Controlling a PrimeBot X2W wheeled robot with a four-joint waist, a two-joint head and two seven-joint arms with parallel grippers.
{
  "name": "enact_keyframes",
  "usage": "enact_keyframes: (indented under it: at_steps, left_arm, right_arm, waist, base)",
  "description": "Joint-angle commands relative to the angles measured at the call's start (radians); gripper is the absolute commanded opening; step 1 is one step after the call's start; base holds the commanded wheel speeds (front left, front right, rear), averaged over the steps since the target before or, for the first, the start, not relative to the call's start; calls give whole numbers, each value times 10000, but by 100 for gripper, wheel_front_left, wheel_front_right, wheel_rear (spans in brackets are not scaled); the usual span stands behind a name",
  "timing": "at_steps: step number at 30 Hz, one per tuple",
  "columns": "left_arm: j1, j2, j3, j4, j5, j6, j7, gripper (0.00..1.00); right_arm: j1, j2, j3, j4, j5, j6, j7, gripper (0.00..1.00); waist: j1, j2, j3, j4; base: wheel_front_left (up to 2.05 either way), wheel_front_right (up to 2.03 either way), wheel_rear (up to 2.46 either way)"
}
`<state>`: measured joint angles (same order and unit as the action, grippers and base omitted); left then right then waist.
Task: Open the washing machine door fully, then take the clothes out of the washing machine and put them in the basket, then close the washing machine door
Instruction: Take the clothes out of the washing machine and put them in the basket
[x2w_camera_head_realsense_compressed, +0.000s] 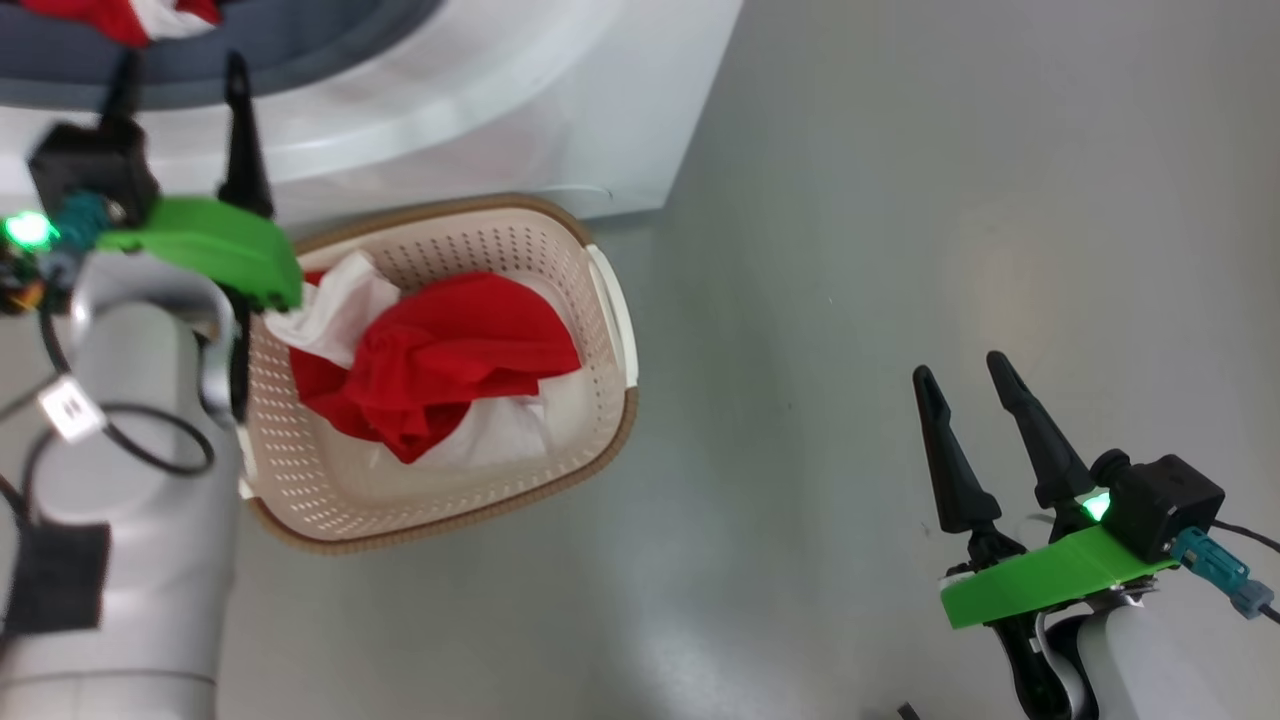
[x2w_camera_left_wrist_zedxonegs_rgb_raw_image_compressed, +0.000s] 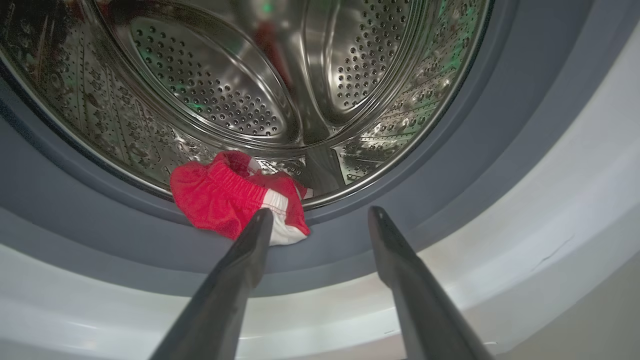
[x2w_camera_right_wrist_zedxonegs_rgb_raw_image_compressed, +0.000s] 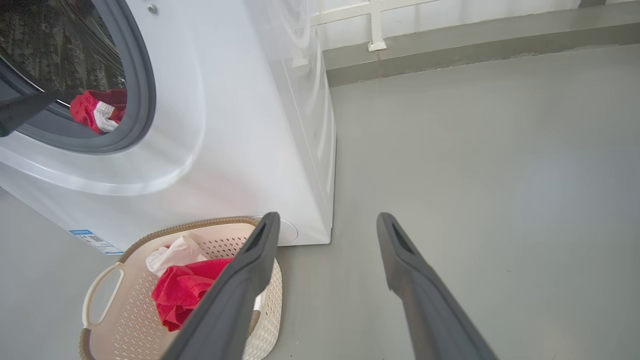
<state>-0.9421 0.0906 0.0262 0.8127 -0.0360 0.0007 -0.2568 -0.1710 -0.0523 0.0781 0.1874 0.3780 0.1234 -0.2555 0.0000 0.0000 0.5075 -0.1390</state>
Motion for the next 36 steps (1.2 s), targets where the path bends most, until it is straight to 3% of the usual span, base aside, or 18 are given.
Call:
enact_keyframes:
  at_steps: [1, 18, 36]
  left_arm:
    - [-314, 489, 202, 17, 173, 152, -49, 100]
    - [-3060, 1791, 314, 2432, 354, 1188, -49, 100]
    - [-4355, 2599, -369, 3638, 784, 1605, -49, 100]
  right_arm:
    - [-111, -3, 267, -245, 139, 73, -63, 100]
    - [-720, 19, 854, -320, 588, 73, -63, 100]
    - [-995, 20, 1228, -460, 823, 73, -63, 100]
  waist:
    - [0, 0, 428, -319]
    - [0, 0, 1520, -1189]
    - [0, 0, 2169, -1681]
  base:
    - [0, 0, 0]
    - [0, 0, 0]
    - [0, 0, 0]
